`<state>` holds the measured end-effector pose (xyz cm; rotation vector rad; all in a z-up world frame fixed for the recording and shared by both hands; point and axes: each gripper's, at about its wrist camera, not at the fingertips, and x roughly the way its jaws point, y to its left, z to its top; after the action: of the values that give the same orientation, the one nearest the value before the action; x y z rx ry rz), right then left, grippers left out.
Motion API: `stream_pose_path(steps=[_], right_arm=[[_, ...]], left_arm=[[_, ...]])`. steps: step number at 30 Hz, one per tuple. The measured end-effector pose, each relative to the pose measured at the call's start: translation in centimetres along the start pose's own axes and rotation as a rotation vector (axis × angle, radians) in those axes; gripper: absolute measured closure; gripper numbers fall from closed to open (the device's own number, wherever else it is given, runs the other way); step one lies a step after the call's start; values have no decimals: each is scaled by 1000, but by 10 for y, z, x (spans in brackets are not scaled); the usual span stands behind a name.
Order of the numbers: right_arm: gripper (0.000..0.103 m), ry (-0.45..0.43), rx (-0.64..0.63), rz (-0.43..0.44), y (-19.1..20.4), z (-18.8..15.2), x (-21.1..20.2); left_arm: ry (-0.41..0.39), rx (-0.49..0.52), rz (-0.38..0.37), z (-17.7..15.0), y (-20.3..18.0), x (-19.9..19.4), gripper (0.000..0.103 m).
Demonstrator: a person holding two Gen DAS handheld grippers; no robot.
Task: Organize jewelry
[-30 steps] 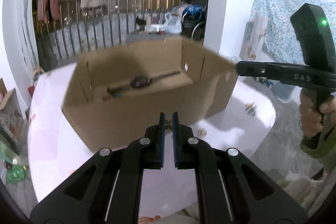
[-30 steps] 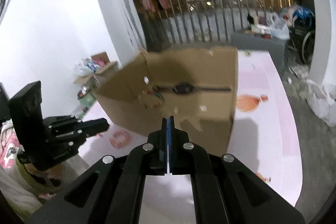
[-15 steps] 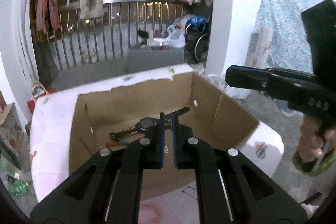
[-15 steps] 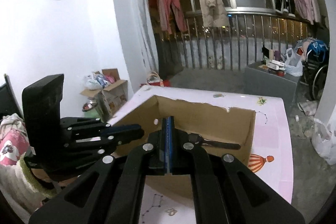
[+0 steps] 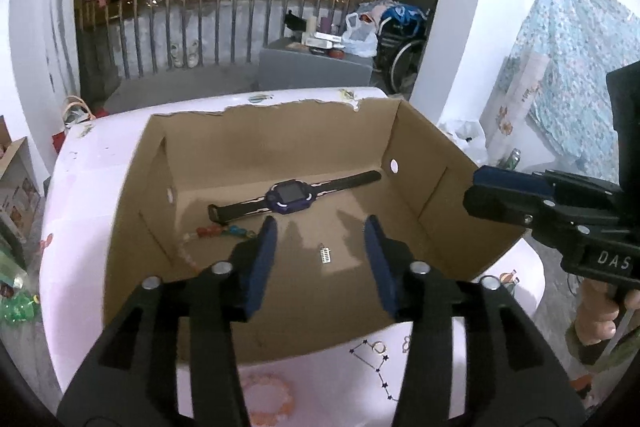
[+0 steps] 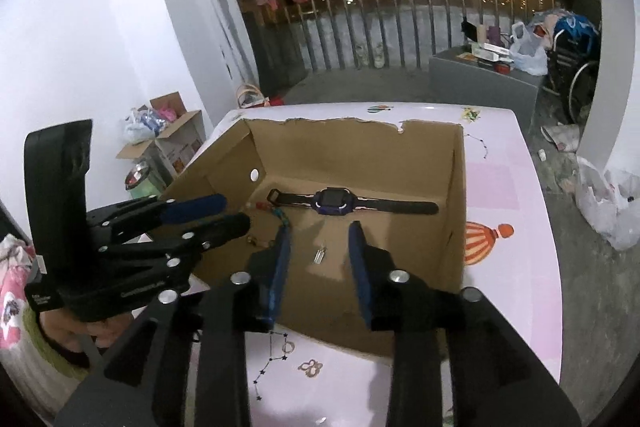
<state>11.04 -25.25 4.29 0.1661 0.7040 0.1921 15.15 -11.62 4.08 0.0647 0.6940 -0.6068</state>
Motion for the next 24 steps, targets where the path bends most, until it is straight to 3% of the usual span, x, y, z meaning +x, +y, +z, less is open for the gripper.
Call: stream_pose_path(steps=[13, 24], right_arm=[[39, -46, -130, -83, 41, -6, -26], [31, -32, -182, -108, 61, -18, -33]], left_arm=[[-83, -43, 50, -15, 6, -53, 49], [-107, -63, 62, -28, 8, -75, 48]])
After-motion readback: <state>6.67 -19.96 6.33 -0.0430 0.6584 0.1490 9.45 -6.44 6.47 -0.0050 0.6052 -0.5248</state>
